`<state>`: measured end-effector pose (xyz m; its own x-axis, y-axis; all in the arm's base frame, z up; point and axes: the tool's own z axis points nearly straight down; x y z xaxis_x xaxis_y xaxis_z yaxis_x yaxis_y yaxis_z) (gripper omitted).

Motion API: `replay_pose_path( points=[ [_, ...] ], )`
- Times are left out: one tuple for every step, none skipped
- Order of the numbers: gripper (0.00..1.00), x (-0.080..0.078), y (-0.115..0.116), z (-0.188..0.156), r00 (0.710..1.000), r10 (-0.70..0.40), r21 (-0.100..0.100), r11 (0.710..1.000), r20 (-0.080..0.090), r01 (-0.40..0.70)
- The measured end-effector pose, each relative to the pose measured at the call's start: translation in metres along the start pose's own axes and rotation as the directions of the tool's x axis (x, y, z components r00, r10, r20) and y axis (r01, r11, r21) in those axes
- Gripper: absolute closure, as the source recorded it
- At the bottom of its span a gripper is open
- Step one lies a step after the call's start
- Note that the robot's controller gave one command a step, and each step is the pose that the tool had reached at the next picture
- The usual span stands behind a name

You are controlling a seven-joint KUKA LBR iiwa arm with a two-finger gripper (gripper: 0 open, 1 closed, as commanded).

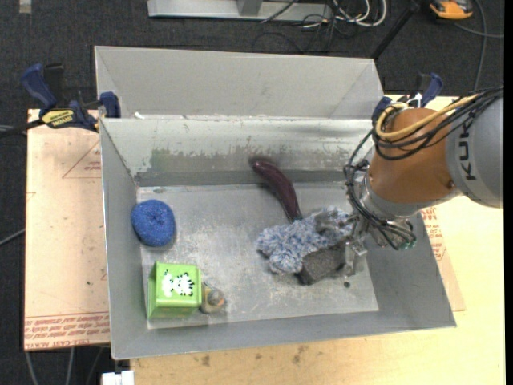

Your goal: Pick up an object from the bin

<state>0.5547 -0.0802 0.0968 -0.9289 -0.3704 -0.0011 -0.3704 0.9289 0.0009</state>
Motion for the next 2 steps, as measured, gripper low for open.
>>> replay_pose_path(
  points=[
    [1.00,0.000,0.000,-0.012,1.000,0.000,-0.001,1.000,-0.001,0.000],
    [1.00,0.001,0.001,-0.030,1.000,0.001,-0.003,1.000,-0.005,-0.001]
  ],
)
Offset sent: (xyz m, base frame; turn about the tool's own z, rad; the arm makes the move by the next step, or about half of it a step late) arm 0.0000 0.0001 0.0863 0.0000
